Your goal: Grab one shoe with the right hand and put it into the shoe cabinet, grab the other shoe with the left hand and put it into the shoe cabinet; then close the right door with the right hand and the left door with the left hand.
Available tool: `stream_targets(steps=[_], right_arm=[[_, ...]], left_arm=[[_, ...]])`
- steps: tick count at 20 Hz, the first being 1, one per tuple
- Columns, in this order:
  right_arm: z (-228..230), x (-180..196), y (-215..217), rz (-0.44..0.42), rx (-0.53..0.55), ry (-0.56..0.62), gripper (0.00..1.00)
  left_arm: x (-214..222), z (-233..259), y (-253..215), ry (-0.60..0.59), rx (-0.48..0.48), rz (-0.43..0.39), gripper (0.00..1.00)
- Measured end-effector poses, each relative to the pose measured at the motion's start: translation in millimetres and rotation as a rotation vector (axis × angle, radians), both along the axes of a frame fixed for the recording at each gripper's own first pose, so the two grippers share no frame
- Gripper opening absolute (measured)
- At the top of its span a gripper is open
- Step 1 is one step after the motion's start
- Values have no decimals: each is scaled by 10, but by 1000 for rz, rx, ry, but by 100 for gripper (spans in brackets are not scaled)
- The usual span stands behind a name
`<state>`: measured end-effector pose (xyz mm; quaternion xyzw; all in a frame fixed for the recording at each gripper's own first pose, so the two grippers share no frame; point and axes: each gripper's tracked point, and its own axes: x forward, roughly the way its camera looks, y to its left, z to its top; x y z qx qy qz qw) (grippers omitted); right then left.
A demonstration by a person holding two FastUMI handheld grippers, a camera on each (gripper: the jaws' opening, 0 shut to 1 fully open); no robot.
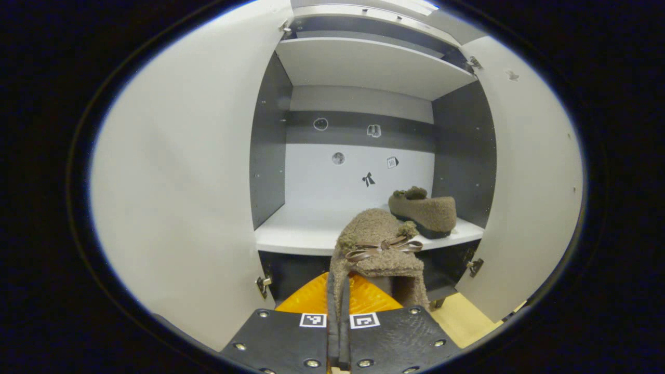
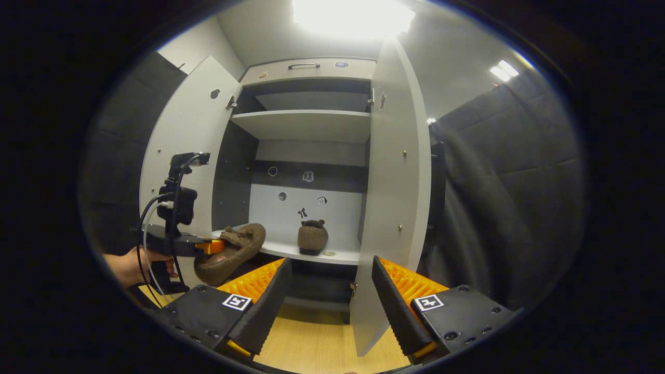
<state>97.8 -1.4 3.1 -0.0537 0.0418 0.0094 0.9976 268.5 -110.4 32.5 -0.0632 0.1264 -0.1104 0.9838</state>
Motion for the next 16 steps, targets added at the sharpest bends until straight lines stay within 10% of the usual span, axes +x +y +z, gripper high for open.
stream_targets(steps=[16], right_arm=[[-317,-15,-99,-10,26,63,98]], left_arm=[[1793,490,-192,2,-5,74,1]])
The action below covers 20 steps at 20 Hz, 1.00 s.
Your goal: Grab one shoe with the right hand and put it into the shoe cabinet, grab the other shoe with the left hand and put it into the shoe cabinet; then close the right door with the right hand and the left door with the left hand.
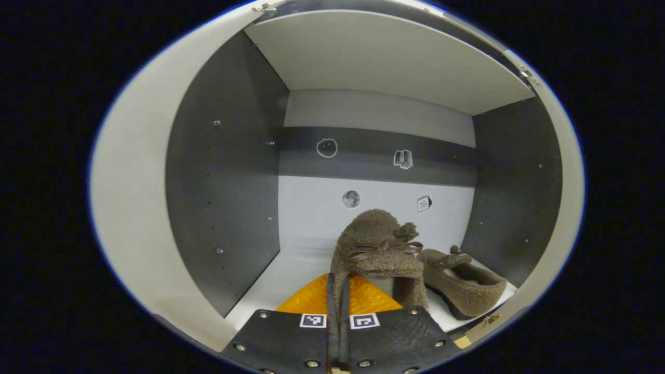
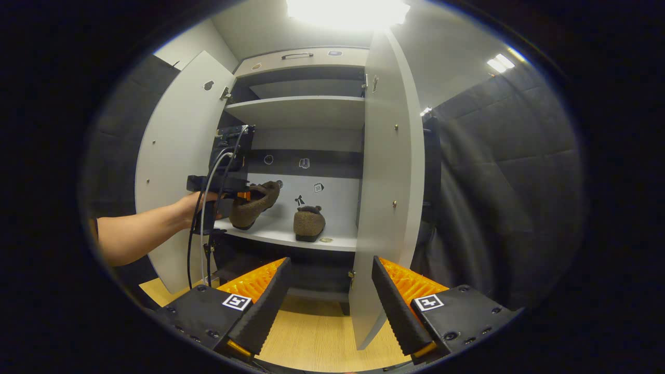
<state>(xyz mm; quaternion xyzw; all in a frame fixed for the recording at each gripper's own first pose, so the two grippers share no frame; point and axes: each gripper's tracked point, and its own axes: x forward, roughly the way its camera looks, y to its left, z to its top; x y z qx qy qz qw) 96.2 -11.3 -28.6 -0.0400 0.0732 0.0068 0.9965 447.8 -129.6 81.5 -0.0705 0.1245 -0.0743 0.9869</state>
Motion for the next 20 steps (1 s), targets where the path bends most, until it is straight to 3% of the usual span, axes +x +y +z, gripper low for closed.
stream_targets(steps=[5,8,9,10,12,15,16,20], right_arm=[[-87,43,-34,-6,9,24,98],[-59,130,-65,-12,22,34,97],[-65,134,-73,-12,25,35,97],[-64,141,-82,-13,26,34,97],[-39,149,-74,-11,30,28,98],[34,148,-54,-4,37,10,98],[53,139,-33,-2,36,5,97],[123,84,22,5,34,-8,98]], left_arm=[[304,-405,-107,142,42,6,1],[322,-409,-186,143,32,-18,5],[357,-387,-234,129,14,-39,16],[369,-408,-290,127,8,-47,20],[228,-343,-178,117,38,-31,87],[10,-111,-176,53,49,-45,94],[-87,-24,-173,30,50,-54,90],[-567,266,-128,-37,37,-76,94]])
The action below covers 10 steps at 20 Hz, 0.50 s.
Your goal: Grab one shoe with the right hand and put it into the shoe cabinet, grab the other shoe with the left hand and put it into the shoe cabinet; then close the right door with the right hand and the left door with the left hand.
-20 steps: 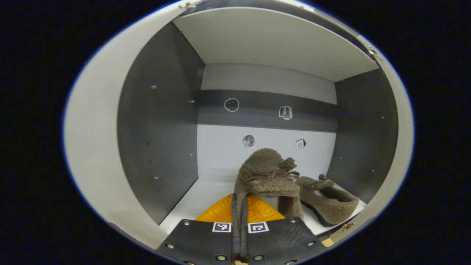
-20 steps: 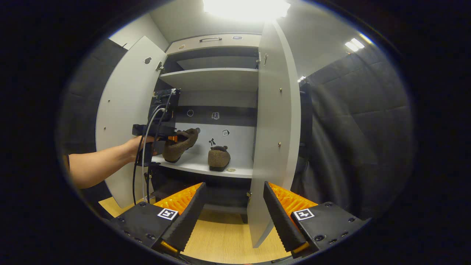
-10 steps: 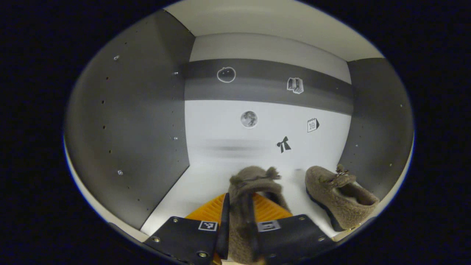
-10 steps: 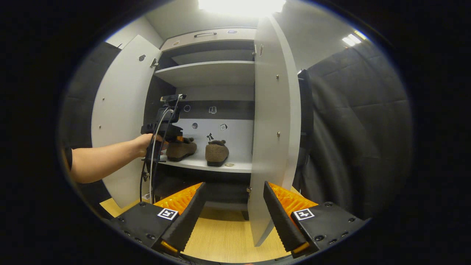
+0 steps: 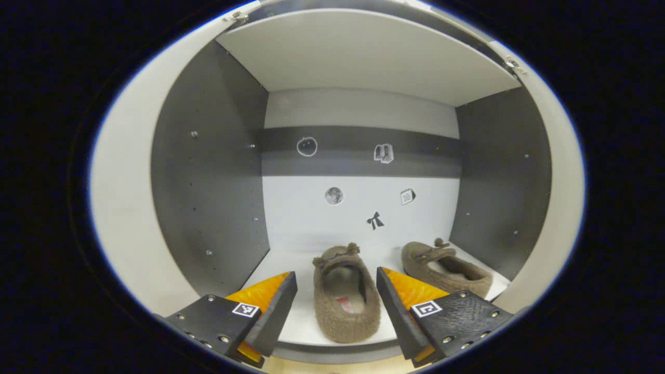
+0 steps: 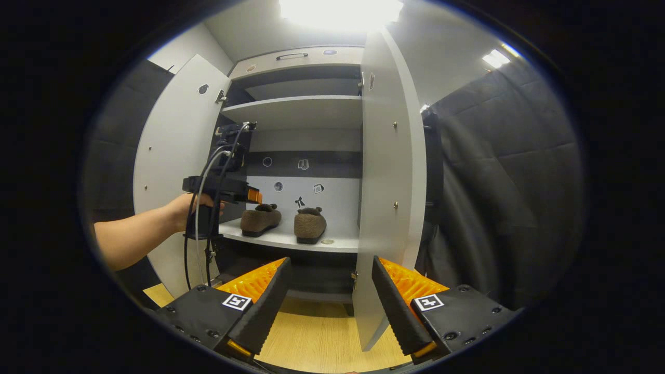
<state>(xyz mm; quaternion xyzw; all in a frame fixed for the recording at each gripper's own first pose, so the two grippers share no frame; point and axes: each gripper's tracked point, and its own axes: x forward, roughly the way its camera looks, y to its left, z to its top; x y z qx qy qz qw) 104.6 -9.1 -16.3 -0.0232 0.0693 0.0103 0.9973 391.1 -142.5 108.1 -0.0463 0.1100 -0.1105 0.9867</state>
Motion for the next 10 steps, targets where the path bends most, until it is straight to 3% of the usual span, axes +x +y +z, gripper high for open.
stream_targets(steps=[10], right_arm=[[174,-141,91,18,14,-42,97]], left_arm=[[-1426,328,412,-141,34,-5,94]])
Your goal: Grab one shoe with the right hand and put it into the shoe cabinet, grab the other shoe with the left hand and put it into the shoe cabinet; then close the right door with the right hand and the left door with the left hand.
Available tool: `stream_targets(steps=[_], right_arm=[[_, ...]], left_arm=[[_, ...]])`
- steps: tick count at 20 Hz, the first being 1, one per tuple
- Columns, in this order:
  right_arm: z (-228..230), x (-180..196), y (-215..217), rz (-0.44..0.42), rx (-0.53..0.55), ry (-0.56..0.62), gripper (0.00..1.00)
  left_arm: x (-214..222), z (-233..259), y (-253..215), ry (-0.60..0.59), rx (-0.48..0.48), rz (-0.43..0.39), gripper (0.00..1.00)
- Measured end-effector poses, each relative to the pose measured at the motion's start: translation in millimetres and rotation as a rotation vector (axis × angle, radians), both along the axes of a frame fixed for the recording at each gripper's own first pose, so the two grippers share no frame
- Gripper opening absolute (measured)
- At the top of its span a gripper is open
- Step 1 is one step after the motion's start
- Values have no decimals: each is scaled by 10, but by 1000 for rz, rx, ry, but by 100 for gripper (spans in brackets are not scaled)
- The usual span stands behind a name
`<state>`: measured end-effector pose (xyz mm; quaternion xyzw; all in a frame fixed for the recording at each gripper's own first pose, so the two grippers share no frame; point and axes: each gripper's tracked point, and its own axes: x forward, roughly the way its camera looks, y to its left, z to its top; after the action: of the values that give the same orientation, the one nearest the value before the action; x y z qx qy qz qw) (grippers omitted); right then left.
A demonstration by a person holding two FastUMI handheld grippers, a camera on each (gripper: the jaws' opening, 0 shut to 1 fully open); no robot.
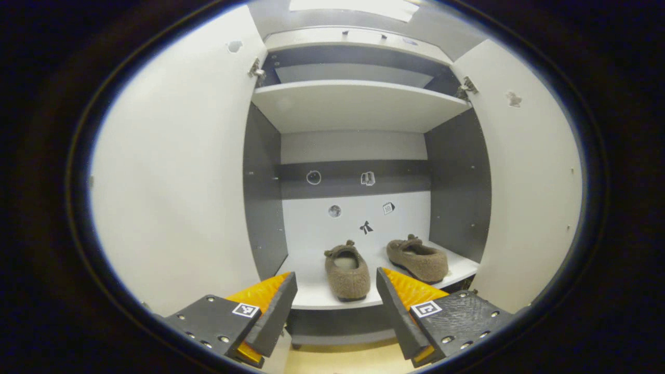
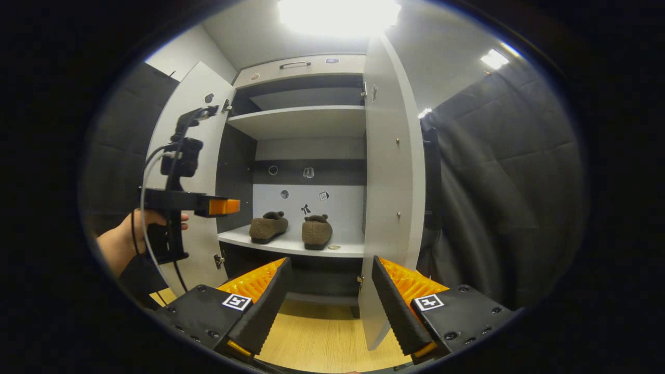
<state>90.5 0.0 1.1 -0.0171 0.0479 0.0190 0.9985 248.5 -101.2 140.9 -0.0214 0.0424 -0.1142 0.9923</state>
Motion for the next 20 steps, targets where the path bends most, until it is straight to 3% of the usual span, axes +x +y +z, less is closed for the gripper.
stream_targets(steps=[3,6,8,9,11,14,15,20], right_arm=[[70,-32,-1,-1,-14,-23,97],[122,-81,47,11,-7,-33,98],[149,-110,78,17,-7,-40,98],[163,-130,94,21,-5,-45,98],[193,-159,131,26,1,-56,98],[207,-214,138,26,4,-63,98],[214,-227,133,24,4,-66,97],[190,-273,33,0,3,-68,98]], left_arm=[[-408,10,132,-13,-11,-6,85],[-780,23,265,-29,-21,-9,94],[-1001,39,362,-48,-22,1,90],[-1104,38,398,-59,-18,2,94],[-1284,43,509,-77,-5,18,90],[-1501,2,635,-75,-15,27,94],[-1547,-30,688,-72,-16,33,89],[-1761,-277,1028,-34,-15,88,94]])
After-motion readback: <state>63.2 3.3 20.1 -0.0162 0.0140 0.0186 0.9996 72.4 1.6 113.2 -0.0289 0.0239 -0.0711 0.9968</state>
